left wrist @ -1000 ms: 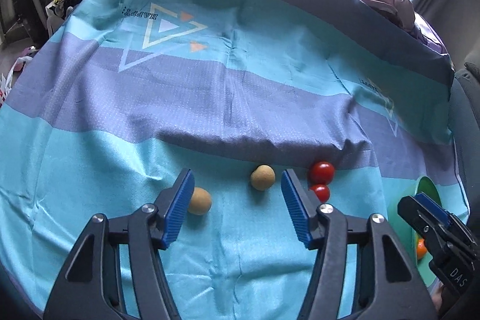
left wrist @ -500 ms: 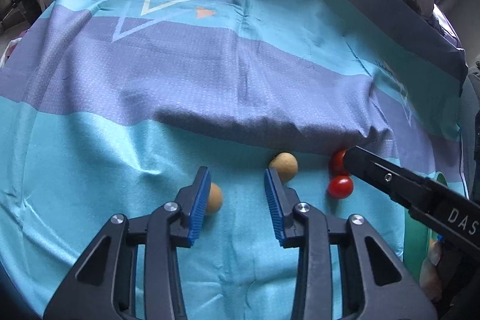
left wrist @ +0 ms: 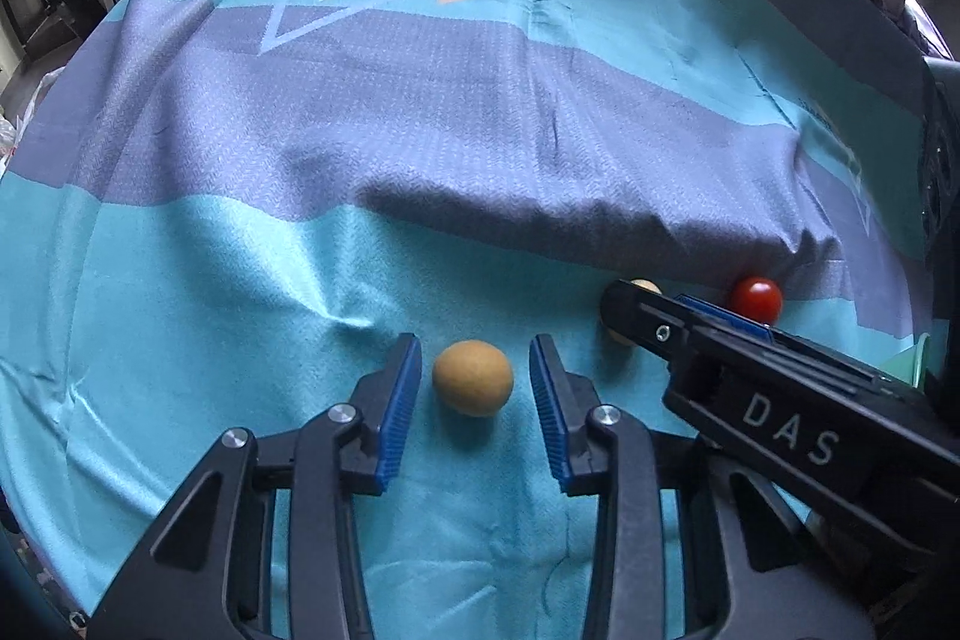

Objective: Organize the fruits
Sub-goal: 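Move both grippers to the two tan round fruits and close on them, then carry both tan fruits over the green bowl and open both grippers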

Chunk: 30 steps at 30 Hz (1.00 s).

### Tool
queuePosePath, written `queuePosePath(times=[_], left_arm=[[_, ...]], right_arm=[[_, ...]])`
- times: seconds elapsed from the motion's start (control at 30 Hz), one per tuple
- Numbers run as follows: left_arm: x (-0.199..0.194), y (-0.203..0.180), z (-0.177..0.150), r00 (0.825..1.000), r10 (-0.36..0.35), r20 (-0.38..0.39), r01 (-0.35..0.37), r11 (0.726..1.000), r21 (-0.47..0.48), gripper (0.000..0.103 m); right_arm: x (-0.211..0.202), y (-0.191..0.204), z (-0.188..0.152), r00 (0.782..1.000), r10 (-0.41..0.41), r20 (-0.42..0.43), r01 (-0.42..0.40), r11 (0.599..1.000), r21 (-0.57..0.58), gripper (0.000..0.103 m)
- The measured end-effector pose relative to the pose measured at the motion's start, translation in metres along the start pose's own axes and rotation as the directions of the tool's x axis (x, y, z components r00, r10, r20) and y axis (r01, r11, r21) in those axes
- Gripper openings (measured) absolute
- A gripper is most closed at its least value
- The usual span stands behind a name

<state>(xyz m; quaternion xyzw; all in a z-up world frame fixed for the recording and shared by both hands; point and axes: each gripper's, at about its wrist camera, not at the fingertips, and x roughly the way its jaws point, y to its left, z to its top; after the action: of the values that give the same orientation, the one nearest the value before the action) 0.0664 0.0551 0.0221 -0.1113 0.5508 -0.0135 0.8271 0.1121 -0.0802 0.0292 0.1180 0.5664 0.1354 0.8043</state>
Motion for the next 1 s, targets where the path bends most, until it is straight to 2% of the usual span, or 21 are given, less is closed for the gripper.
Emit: queuePosePath(times=[0.13, 0.2, 0.37, 0.6, 0.73, 0.83, 1.0], left_arm=[[0.006, 0.001, -0.001, 1.0, 0.002, -0.003, -0.002, 1.0, -0.012, 0.032], [0.007, 0.0, -0.001, 1.0, 0.014, 0.004, -0.014, 1.0, -0.007, 0.028], [0.002, 0.001, -0.001, 1.0, -0.003, 0.017, 0.003, 1.0, -0.009, 0.028], [-0.026, -0.016, -0.007, 0.994, -0.022, 0.112, 0.017, 0.999, 0.039, 0.028], [-0.057, -0.034, -0.019, 0.979, -0.069, 0.191, 0.051, 0.994, 0.098, 0.028], [-0.085, -0.056, -0.033, 0.957, -0.107, 0.271, 0.061, 0.983, 0.172, 0.028], [-0.116, -0.096, -0.059, 0.926, -0.255, 0.28, 0.175, 0.944, 0.28, 0.028]], right_arm=[[0.004, 0.004, 0.001, 1.0, -0.026, 0.006, 0.026, 0.999, -0.024, 0.036], [0.005, 0.004, 0.001, 1.0, -0.004, 0.001, 0.004, 1.0, -0.028, 0.028], [0.001, 0.006, -0.004, 0.999, -0.035, 0.036, 0.037, 0.998, -0.047, 0.028], [-0.047, -0.009, -0.02, 0.991, 0.014, 0.134, -0.011, 1.0, -0.018, 0.028], [-0.091, -0.029, -0.042, 0.974, 0.027, 0.225, -0.03, 1.0, 0.01, 0.028], [-0.125, -0.048, -0.062, 0.952, -0.011, 0.306, -0.003, 0.999, 0.045, 0.028], [-0.177, -0.089, -0.095, 0.903, -0.038, 0.429, -0.016, 0.992, 0.122, 0.028]])
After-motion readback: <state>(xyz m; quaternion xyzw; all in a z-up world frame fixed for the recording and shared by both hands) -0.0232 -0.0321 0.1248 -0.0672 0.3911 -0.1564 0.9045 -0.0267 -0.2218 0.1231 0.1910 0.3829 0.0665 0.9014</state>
